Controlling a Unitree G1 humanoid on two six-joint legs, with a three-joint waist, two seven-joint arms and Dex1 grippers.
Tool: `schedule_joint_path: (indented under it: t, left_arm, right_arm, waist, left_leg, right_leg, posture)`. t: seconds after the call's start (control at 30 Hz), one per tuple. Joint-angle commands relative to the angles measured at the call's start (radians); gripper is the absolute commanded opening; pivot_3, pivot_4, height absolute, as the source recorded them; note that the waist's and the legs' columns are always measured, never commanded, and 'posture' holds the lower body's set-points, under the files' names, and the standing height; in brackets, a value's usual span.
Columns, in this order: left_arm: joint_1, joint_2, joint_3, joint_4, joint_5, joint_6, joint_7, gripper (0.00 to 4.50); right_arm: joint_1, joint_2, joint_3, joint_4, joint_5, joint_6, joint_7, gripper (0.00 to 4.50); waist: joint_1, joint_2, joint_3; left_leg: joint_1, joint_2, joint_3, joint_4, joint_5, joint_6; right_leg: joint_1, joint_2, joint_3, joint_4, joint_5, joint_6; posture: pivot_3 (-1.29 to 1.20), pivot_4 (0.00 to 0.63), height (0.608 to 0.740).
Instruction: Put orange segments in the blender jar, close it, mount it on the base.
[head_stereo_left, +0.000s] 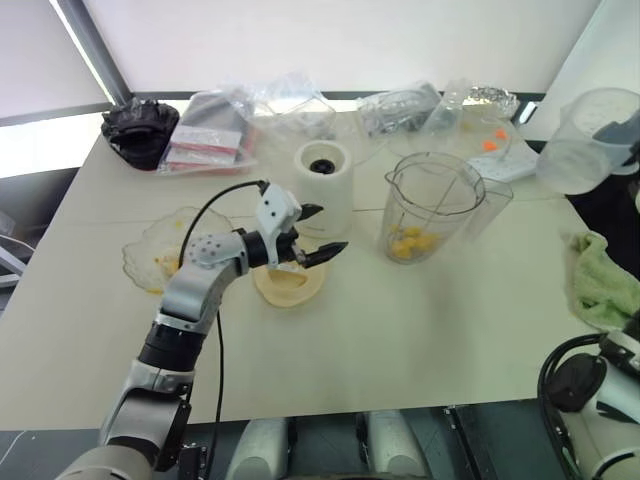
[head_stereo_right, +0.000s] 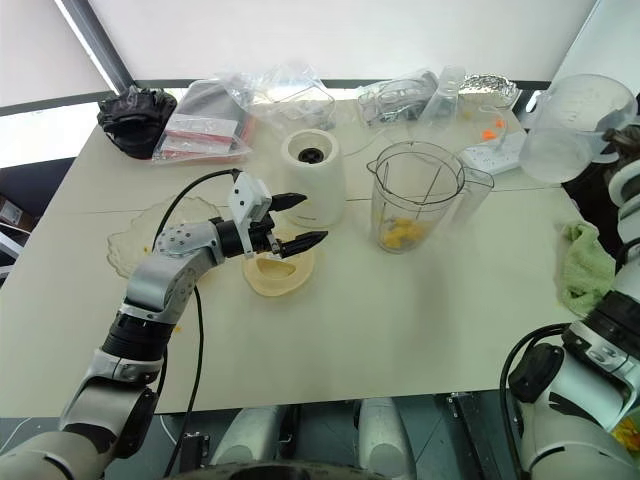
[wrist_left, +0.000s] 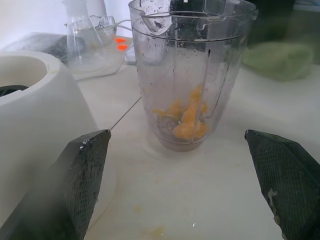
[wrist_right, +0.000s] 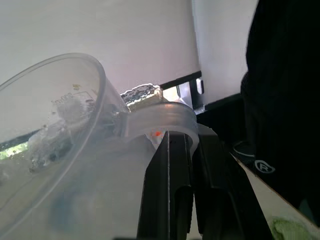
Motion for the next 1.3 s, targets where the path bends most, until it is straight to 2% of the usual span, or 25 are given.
schedule_joint_path:
  t: [0.03, 0.13, 0.27, 0.53, 1.3]
  left_arm:
    - [-0.008, 0.003, 0.000, -0.008, 0.003, -0.018, -0.003, 4.50]
    - [-0.014, 0.003, -0.001, -0.003, 0.007, -0.020, -0.001, 4.50]
    - [-0.014, 0.009, 0.002, -0.008, 0.009, -0.019, 0.000, 4.50]
    - [-0.014, 0.024, 0.008, -0.023, 0.008, -0.008, -0.003, 4.50]
    - [-0.004, 0.040, 0.010, -0.046, 0.006, 0.001, 0.014, 4.50]
  right_arm:
    - [0.036, 0.014, -0.048, 0.007, 0.027, -0.076, -0.012, 0.04]
    - [0.096, 0.064, -0.090, 0.055, 0.049, -0.138, -0.025, 0.04]
    - [0.180, 0.106, -0.085, 0.101, 0.055, -0.239, -0.007, 0.04]
    - [0.237, 0.151, -0.055, 0.201, 0.074, -0.381, 0.013, 0.04]
    - [0.217, 0.098, 0.101, 0.465, 0.048, -0.603, 0.039, 0.04]
  waist:
    - [-0.001, 0.000, 0.000]
    - [-0.001, 0.000, 0.000]
    - [-0.003, 0.001, -0.001]
    - [-0.007, 0.005, -0.002]
    - [-0.007, 0.005, -0.002]
  left_leg:
    - [0.000, 0.000, 0.001, 0.000, 0.000, 0.000]
    - [0.001, 0.000, 0.002, 0.000, 0.000, 0.000]
    - [0.001, 0.000, 0.003, 0.000, 0.000, 0.000]
    - [0.002, 0.000, 0.004, 0.000, 0.000, 0.000]
    - [0.003, 0.000, 0.004, 0.001, 0.000, 0.000]
  right_leg:
    - [0.000, 0.000, 0.000, 0.000, 0.000, 0.000]
    - [0.000, 0.000, 0.000, 0.001, 0.000, 0.000]
    - [0.000, 0.001, 0.000, 0.002, 0.000, 0.000]
    - [0.000, 0.001, 0.001, 0.003, 0.000, 0.000]
    - [0.000, 0.001, 0.001, 0.004, 0.000, 0.000]
  posture:
    - [0.00, 0.150, 0.740]
    - [0.00, 0.150, 0.740]
    - [0.00, 0.150, 0.740]
    - [0.00, 0.150, 0.740]
    - [0.00, 0.150, 0.740]
